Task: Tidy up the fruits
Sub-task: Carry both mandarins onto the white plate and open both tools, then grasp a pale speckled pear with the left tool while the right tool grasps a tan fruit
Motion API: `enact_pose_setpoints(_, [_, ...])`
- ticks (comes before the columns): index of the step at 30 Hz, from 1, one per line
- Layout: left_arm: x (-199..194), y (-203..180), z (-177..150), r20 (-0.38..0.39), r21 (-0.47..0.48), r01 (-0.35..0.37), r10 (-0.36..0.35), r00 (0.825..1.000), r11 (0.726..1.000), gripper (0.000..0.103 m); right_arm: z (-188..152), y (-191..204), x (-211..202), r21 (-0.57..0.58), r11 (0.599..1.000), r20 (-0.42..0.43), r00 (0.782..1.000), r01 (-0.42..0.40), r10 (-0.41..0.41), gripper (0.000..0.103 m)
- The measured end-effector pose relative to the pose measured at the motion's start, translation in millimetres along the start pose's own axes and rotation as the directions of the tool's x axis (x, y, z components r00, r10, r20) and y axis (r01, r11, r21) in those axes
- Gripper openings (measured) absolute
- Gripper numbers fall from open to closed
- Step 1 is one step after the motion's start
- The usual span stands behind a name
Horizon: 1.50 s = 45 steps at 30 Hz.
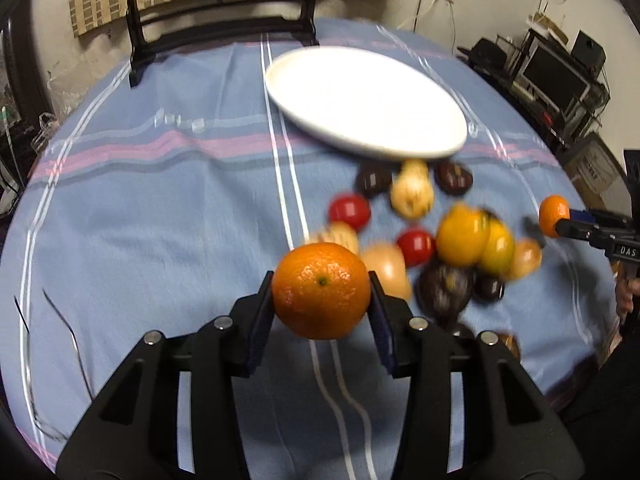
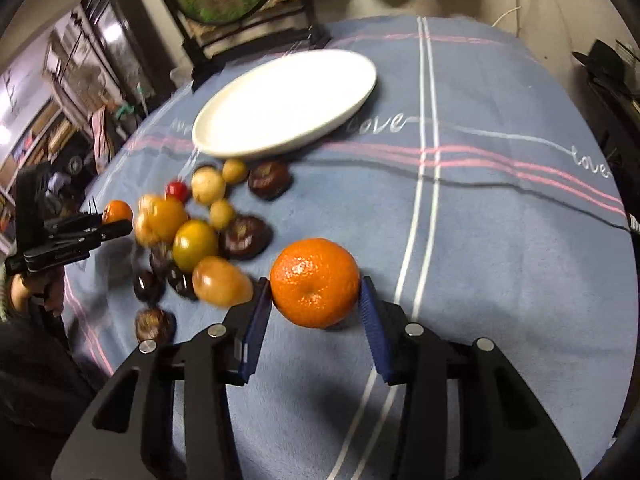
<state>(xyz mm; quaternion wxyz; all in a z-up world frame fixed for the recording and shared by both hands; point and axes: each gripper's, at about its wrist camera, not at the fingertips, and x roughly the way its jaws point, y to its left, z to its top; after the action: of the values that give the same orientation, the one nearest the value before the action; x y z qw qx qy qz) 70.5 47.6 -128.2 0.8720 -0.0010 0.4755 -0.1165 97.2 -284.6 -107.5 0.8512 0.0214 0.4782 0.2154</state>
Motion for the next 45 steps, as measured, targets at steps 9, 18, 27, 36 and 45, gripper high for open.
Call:
enact_pose_setpoints(9, [21.5, -18.2, 109.9, 0.088, 0.096, 0.043, -0.052, 0.995, 0.994, 0.045, 91.4, 22.9, 34.7, -0.09, 0.995, 0.061, 0.997, -0.031, 0.037, 0.045])
enact_pose_setpoints(18, [93.4, -22.6, 144.5, -0.014, 0.108, 0.055, -0.054, 0.998, 0.993, 0.046, 133.5, 27.6, 101.2, -0.114, 0.993, -0.02, 0.999, -0.042, 0.04, 0.046])
enact_pose_setpoints(27, [97.5, -17.2, 146.4, 0.012, 0.075, 0.039, -0.04, 0.999, 0.996, 0.067, 136.2, 32.4, 88.9, -0.123, 0.992, 0.058, 0.998, -0.008, 0.015, 0.067])
enact_pose_setpoints(36, [36.0, 2.4, 96.0, 0.044, 0.008, 0.003, -0.004, 0.999, 1.0, 0.075, 81.1, 35.4, 23.6, -0.001, 1.0, 0.093, 0.995, -0.029, 0.029, 0.067])
enact_pose_setpoints(45, [20.6, 13.6, 10.8, -0.046, -0.017, -0.033, 0.032, 0.998, 0.999, 0.075, 27.9, 52.2, -19.8, 0.018, 1.0, 0.103, 0.994, -0.019, 0.017, 0.068])
